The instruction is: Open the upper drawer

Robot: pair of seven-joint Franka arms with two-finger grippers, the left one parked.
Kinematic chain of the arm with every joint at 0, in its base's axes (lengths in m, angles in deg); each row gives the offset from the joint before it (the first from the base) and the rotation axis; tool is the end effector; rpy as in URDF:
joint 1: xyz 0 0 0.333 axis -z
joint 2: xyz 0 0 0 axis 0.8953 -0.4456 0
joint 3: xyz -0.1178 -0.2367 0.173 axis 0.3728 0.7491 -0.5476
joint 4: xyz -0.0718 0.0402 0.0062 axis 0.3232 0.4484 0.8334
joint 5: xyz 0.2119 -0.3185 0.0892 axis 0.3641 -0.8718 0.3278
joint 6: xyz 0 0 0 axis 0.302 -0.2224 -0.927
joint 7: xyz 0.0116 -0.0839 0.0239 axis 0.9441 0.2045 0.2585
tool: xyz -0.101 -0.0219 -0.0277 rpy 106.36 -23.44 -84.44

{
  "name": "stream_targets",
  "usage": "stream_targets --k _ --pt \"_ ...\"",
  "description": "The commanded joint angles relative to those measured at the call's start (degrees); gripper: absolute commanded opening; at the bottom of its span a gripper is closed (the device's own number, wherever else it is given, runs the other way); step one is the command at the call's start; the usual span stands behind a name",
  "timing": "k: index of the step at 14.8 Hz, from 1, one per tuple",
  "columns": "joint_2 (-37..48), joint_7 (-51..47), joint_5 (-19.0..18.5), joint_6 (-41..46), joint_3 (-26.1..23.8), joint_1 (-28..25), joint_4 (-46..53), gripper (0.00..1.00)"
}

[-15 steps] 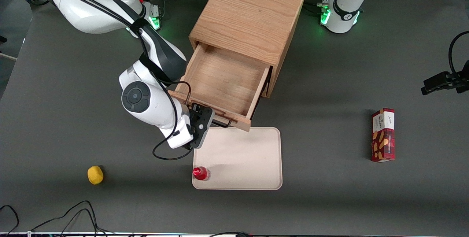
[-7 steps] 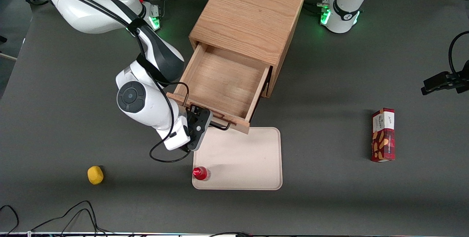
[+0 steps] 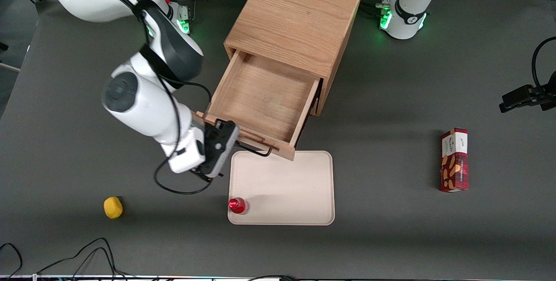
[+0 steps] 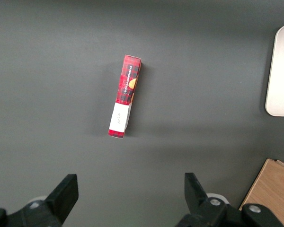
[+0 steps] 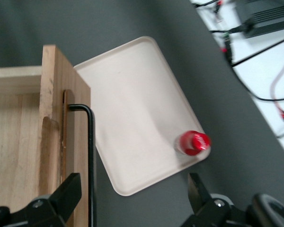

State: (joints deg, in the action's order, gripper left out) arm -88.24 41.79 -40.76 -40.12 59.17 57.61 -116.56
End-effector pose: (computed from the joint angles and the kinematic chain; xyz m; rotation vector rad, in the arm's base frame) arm 0.6637 0.3098 0.5040 -2.5236 -1.4770 -0.4269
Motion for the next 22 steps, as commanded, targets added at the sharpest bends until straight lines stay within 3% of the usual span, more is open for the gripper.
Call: stream_targets --k 1,3,6,10,15,17,22 --pt "7.6 -1.0 7.9 1.3 6.8 0.2 -2.4 1.00" --pt "14.2 -2.9 12.6 4.9 12.2 0.0 -7.3 1.00" --pt "21.0 -13.5 14.5 12.3 15.5 2.2 -11.1 1.00" --pt "26.9 -19.1 10.5 19.1 16.2 8.5 -15.7 1.00" --pt "30.2 -46.1 5.9 29.0 15.8 9.6 -20.1 1.00" --pt "31.9 -46.5 2.7 27.6 15.6 9.6 -22.9 1.00" --pt "32.0 -46.6 -0.4 26.9 15.5 9.7 -21.7 1.00"
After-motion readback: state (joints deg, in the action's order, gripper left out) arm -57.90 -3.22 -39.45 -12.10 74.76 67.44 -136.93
